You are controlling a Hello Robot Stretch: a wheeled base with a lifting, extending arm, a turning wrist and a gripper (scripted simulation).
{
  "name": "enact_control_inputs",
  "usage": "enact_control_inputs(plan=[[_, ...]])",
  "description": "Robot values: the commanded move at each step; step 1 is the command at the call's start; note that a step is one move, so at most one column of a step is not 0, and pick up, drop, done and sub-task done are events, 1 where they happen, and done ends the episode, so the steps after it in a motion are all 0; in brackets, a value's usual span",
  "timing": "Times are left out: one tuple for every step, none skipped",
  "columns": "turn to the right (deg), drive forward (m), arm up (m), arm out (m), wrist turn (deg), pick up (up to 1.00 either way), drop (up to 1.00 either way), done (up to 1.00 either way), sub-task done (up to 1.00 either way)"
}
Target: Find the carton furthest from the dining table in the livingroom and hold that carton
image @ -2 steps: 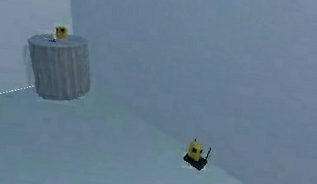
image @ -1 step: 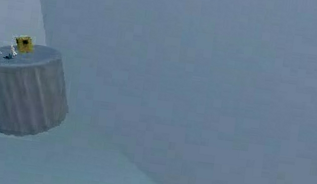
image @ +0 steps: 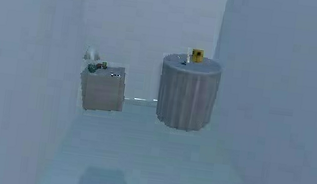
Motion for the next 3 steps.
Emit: enact_control_inputs(plan=[[-6.0,0.0,0.0,0.0,0.0,0.0,0.0,0.0,0.0],[0.0,1.0,0.0,0.0,0.0,0.0,0.0,0.0,0.0],[-6.0,0.0,0.0,0.0,0.0,0.0,0.0,0.0,0.0]])
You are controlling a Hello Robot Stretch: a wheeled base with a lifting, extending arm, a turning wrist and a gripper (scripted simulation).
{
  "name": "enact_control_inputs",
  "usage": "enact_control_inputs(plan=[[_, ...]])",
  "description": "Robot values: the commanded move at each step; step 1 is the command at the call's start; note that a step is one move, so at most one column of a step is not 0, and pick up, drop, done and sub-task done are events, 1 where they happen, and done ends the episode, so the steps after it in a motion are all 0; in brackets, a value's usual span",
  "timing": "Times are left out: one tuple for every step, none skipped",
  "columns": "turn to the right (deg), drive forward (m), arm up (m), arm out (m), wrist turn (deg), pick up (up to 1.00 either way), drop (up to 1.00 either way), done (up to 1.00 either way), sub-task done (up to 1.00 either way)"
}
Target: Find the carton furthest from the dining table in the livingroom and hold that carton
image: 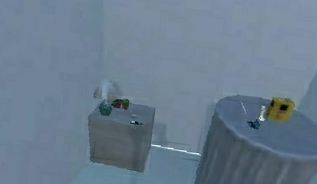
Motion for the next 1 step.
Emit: enact_control_inputs(plan=[[0.0,0.35,0.0,0.0,0.0,0.0,0.0,0.0,0.0]])
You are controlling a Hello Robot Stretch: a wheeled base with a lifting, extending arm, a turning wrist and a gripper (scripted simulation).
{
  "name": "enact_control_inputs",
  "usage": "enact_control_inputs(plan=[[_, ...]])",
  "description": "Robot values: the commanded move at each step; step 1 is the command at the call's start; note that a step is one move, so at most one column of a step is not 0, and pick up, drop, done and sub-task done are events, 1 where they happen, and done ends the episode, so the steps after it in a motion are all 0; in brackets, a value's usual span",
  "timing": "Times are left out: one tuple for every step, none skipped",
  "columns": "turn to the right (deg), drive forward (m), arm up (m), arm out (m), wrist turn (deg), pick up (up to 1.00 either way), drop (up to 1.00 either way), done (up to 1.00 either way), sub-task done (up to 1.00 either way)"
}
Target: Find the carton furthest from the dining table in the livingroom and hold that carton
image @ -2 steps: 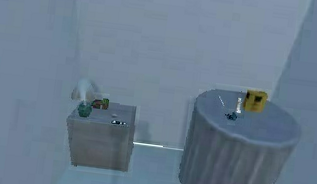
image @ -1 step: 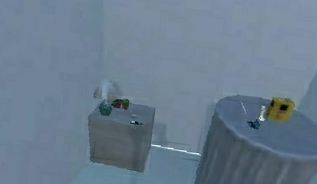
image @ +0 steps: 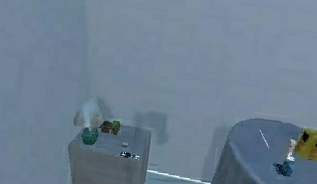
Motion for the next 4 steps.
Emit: enact_control_inputs(plan=[[45.0,0.0,0.0,0.0,0.0,0.0,0.0,0.0,0.0],[45.0,0.0,0.0,0.0,0.0,0.0,0.0,0.0,0.0],[0.0,0.3,0.0,0.0,0.0,0.0,0.0,0.0,0.0],[-45.0,0.0,0.0,0.0,0.0,0.0,0.0,0.0,0.0]])
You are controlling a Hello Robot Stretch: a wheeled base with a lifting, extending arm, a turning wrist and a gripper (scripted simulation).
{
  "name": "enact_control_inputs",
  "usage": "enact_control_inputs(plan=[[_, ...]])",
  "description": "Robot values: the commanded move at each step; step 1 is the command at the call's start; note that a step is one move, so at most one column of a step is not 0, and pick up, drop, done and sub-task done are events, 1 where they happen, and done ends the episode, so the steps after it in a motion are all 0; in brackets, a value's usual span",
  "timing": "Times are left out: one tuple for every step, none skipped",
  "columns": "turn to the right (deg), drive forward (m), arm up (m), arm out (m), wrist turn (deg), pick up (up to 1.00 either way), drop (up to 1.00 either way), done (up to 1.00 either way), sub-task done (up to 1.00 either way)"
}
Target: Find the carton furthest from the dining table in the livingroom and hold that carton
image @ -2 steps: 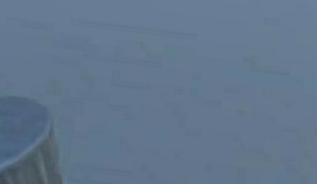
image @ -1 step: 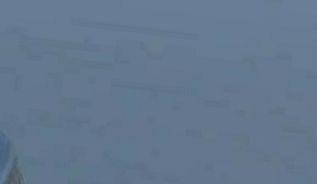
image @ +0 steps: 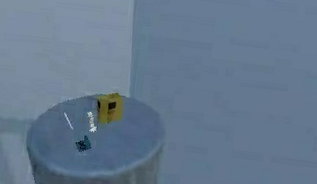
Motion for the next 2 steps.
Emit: enact_control_inputs(plan=[[45.0,0.0,0.0,0.0,0.0,0.0,0.0,0.0,0.0],[45.0,0.0,0.0,0.0,0.0,0.0,0.0,0.0,0.0]])
